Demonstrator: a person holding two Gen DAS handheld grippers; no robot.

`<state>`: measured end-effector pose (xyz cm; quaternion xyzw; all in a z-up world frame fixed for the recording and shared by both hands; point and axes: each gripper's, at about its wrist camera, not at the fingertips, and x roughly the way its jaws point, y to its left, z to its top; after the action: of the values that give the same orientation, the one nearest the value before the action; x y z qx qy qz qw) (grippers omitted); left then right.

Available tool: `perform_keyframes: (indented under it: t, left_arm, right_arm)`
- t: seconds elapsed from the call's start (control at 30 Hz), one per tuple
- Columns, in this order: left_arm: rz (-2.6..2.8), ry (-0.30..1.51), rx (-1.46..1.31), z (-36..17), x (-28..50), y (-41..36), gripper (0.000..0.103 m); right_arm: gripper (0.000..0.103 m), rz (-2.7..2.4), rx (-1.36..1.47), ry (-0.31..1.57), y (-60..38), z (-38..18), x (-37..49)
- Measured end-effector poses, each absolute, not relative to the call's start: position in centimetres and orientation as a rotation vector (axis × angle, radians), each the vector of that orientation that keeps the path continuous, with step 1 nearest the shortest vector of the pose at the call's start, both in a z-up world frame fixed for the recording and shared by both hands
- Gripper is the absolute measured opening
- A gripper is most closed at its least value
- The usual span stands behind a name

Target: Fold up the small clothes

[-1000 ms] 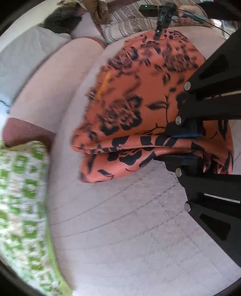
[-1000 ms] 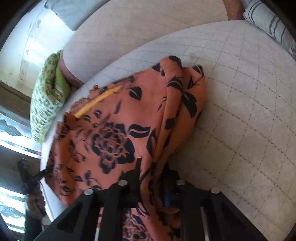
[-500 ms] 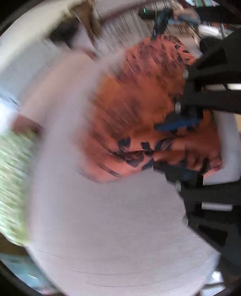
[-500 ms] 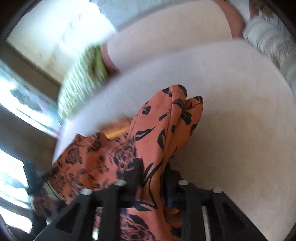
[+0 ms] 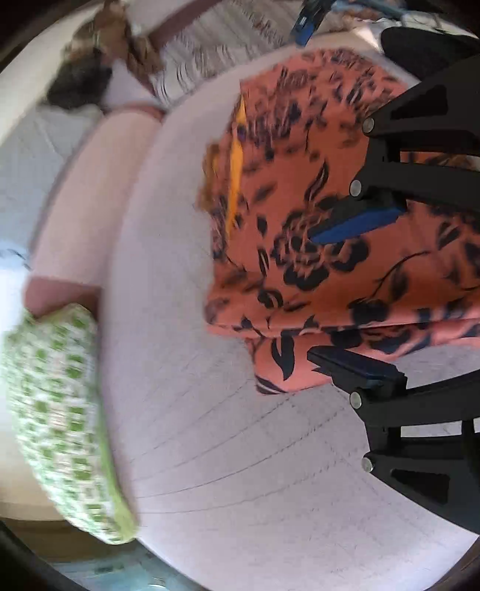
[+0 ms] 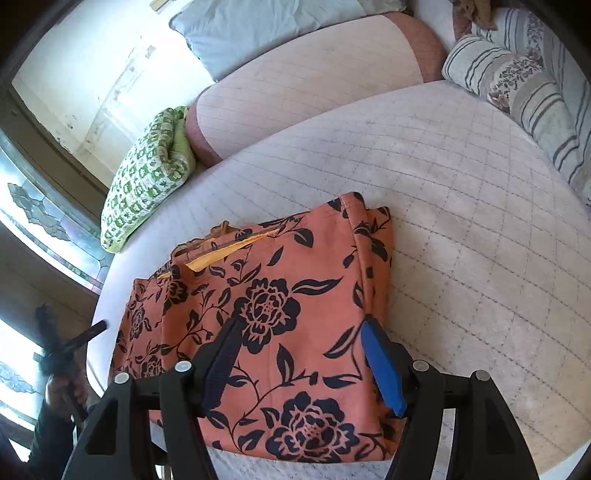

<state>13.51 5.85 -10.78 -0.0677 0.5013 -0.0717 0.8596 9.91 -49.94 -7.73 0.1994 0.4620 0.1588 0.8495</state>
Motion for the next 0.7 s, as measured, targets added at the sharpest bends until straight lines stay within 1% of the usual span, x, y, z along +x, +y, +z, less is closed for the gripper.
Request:
perform_keyframes:
  t: [0.03, 0.07, 0.17, 0.23, 0.27, 0.3, 0.33, 0.37, 0.4, 0.43, 0.47, 0.5, 0.53, 0.57, 0.6, 0.63, 0.67, 0.7]
  left_arm:
    - [-0.159, 1.08, -0.136, -11.4, 13.8, 5.6, 0.031]
    - [-0.139, 1.109, -0.131, -12.0, 14.2, 5.6, 0.016]
    - [-0.118, 1.099, -0.185, -11.8, 14.0, 6.4, 0.01]
    - [-0.124, 1.089, -0.188, -11.5, 13.7, 6.7, 0.01]
    - [-0.134, 1.084, -0.188, -11.2, 13.5, 6.8, 0.012]
    - [-0.137, 1.076, -0.192, -11.1, 13.6, 6.9, 0.015]
    - [-0.138, 1.063, -0.194, -10.8, 13.5, 7.0, 0.026]
    - [-0.133, 1.038, -0.195, -10.5, 13.5, 7.3, 0.039]
    - [-0.13, 1.018, -0.207, -10.2, 13.6, 7.5, 0.045]
    - [-0.132, 1.001, -0.228, -10.0, 14.0, 7.8, 0.056]
    - [-0.136, 0.999, -0.245, -10.0, 14.4, 7.7, 0.059]
    - [-0.134, 1.014, -0.24, -10.3, 14.8, 7.5, 0.059]
    - [-0.132, 1.036, -0.227, -10.7, 15.4, 7.3, 0.058]
    - [-0.131, 1.057, -0.212, -11.2, 15.8, 7.0, 0.038]
    - [-0.112, 1.08, -0.189, -11.6, 16.3, 6.8, 0.021]
    - [-0.098, 1.092, -0.191, -11.8, 16.6, 7.0, 0.007]
    - [-0.107, 1.088, -0.231, -11.5, 16.5, 7.3, 0.007]
    - [-0.105, 1.078, -0.249, -11.1, 16.3, 7.5, 0.006]
  right_arm:
    - [0.07, 0.336, 0.413, 0.974, -49.7, -8.0, 10.5]
    - [0.07, 0.334, 0.399, 0.978, -50.2, -7.9, 10.3]
    - [0.07, 0.313, 0.358, 0.975, -50.3, -7.5, 11.4]
    - [0.07, 0.305, 0.348, 0.98, -50.8, -7.7, 12.4]
    - [0.07, 0.294, 0.329, 0.976, -50.7, -7.9, 13.3]
    - [0.07, 0.29, 0.309, 0.974, -50.6, -8.0, 14.1]
    - [0.07, 0.286, 0.292, 0.975, -50.4, -8.2, 15.1]
    - [0.07, 0.286, 0.276, 0.982, -50.1, -8.4, 16.1]
    - [0.07, 0.284, 0.261, 0.986, -49.7, -8.7, 16.9]
    - [0.07, 0.275, 0.252, 0.992, -49.5, -9.1, 17.8]
    - [0.07, 0.272, 0.256, 1.008, -49.4, -9.6, 18.6]
    - [0.07, 0.272, 0.258, 1.029, -49.2, -10.1, 19.2]
    - [0.061, 0.265, 0.248, 1.058, -48.9, -10.8, 19.8]
    - [0.031, 0.263, 0.242, 1.089, -48.7, -11.4, 20.2]
    - [0.022, 0.268, 0.248, 1.111, -48.6, -11.8, 20.5]
    - [0.02, 0.267, 0.256, 1.12, -48.5, -11.8, 20.5]
    - [0.014, 0.269, 0.252, 1.117, -48.4, -11.5, 20.3]
    - [0.011, 0.27, 0.245, 1.111, -48.4, -11.0, 20.1]
